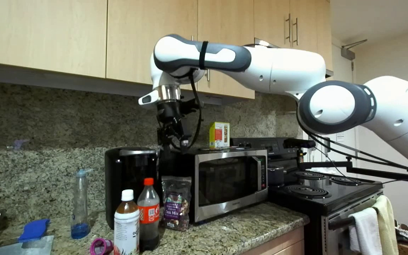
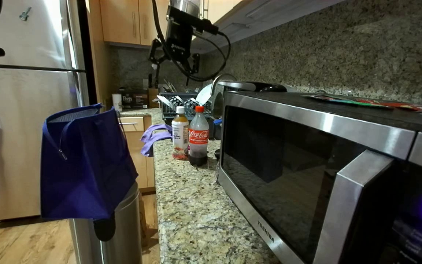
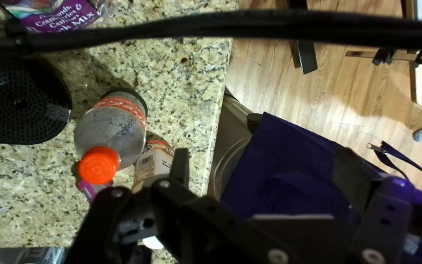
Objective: Close the lid of the machine beside the microwave
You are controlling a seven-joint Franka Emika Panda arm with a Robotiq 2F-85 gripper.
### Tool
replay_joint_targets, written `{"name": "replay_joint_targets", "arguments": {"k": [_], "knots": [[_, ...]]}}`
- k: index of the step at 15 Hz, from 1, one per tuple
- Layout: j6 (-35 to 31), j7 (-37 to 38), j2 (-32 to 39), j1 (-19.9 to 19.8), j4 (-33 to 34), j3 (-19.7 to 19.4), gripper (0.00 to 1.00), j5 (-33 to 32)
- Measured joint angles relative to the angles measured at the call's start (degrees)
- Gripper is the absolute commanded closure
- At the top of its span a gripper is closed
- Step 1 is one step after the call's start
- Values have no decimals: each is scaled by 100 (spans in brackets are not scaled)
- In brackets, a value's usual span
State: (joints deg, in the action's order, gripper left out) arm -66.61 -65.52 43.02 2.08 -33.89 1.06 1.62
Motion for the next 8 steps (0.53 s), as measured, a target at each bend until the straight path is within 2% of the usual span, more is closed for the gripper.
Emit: {"name": "replay_joint_targets", "arguments": {"k": [4, 8], "knots": [[243, 26, -455, -48, 137, 3, 0, 2], [241, 74, -941, -357, 152, -4, 0, 171]]}}
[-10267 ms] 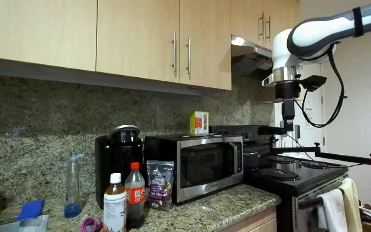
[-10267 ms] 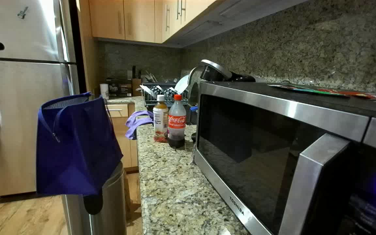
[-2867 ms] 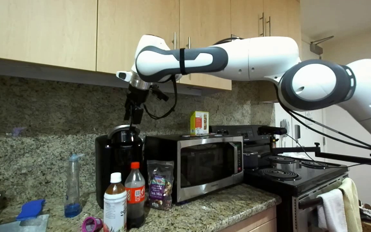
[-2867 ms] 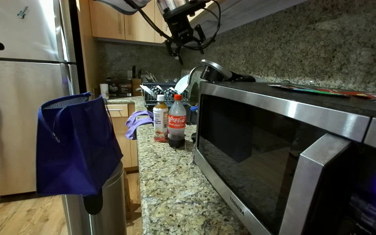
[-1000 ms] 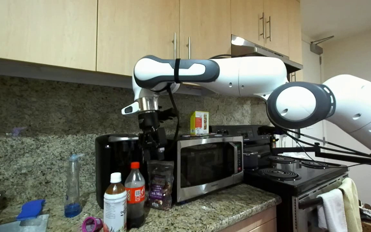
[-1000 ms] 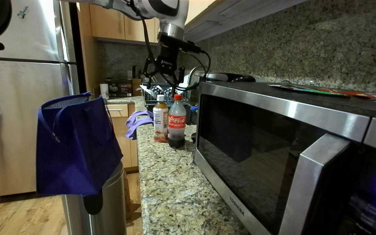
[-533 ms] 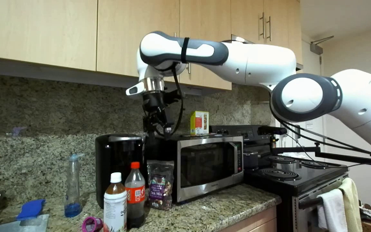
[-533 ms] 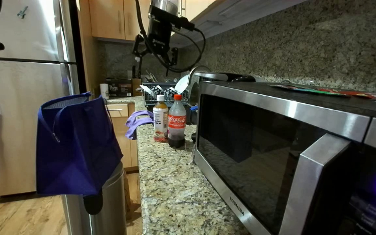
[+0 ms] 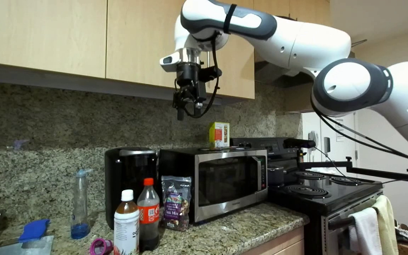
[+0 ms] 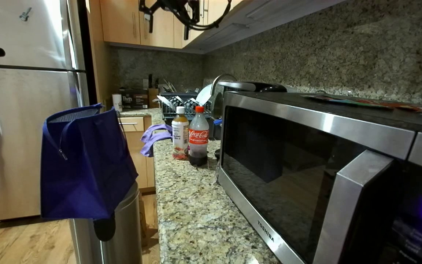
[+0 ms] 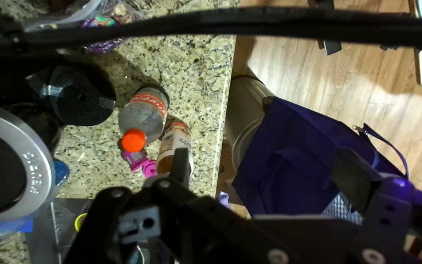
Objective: Close the lid of the machine beside the microwave
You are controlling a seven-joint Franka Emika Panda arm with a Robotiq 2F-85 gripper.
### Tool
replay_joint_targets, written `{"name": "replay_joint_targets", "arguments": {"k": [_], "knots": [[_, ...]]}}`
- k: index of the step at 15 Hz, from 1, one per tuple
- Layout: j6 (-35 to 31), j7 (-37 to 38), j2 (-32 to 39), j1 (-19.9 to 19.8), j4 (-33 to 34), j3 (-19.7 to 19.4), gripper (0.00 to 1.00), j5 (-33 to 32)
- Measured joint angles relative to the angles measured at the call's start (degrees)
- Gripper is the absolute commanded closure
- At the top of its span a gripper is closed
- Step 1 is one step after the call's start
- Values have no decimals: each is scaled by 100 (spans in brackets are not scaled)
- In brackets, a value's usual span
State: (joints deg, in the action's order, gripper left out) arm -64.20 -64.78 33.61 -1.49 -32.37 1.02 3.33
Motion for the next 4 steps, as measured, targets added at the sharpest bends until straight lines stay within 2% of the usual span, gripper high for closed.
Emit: {"name": "replay_joint_targets", "arguments": {"k": [4], "knots": [[0, -2, -16, -9, -2, -5, 0, 10]]}}
